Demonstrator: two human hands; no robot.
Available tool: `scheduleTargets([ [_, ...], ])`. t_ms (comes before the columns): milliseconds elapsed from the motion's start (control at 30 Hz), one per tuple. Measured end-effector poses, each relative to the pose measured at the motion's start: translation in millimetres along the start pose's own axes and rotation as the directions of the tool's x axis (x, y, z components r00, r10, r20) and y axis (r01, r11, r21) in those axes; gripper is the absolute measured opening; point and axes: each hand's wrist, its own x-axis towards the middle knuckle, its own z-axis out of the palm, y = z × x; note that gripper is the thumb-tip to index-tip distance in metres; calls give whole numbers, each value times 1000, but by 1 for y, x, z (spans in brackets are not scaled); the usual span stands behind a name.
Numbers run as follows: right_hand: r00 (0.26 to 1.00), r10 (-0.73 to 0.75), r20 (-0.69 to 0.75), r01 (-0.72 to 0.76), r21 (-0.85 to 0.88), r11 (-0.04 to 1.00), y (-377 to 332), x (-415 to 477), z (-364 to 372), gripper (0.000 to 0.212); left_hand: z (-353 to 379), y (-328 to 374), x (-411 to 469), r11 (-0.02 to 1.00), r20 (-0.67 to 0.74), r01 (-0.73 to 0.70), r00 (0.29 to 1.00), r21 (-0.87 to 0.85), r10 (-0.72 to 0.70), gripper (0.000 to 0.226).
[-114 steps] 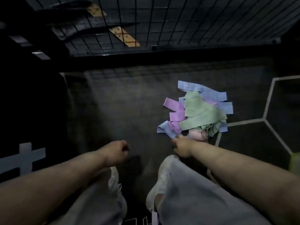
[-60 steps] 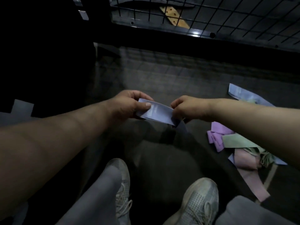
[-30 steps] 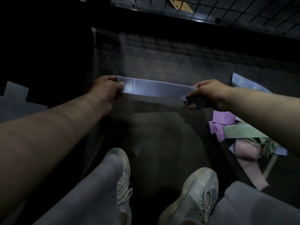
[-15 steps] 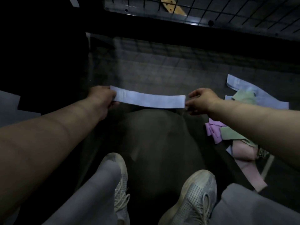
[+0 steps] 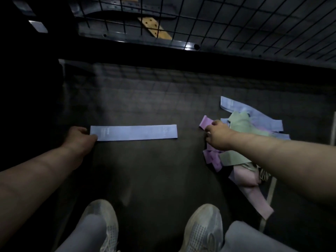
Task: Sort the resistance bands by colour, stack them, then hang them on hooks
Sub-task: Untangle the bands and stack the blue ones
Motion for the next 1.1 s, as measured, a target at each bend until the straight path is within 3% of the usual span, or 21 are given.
scheduleTargets([
  [100,997,52,-62,-55,-44,998,12,14,-24,48,1,2,6,982,-63,-15,998,186,27,54],
  [167,987,115,-114,-113,24,993,18,28,-40,50,3,11,0,938,-72,-95,989,334,126,56],
  [300,975,218,-50,-206,182,961,30,53,-51,56,9,31,-8,777,97,-355,928,520,359,56],
  [433,976,217,-11,-207,261,943,40,64,-45,49,21,50,-19,642,256,-522,848,561,464,51],
  [533,988,149,-49,-124,338,933,40,68,-39,42,33,59,-29,644,296,-563,825,519,482,49],
  [633,982,176,-72,-133,405,905,43,70,-37,38,43,65,-40,708,288,-538,843,457,455,47],
  [800,965,260,-27,-162,717,678,46,64,-40,36,53,72,-52,732,288,-554,832,396,474,40],
  [967,829,398,-393,-26,683,730,34,46,-46,60,59,83,-61,780,276,-557,827,285,489,26],
  [1100,797,304,-522,106,617,780,3,7,-42,62,66,101,-79,934,367,-351,861,-71,352,9],
])
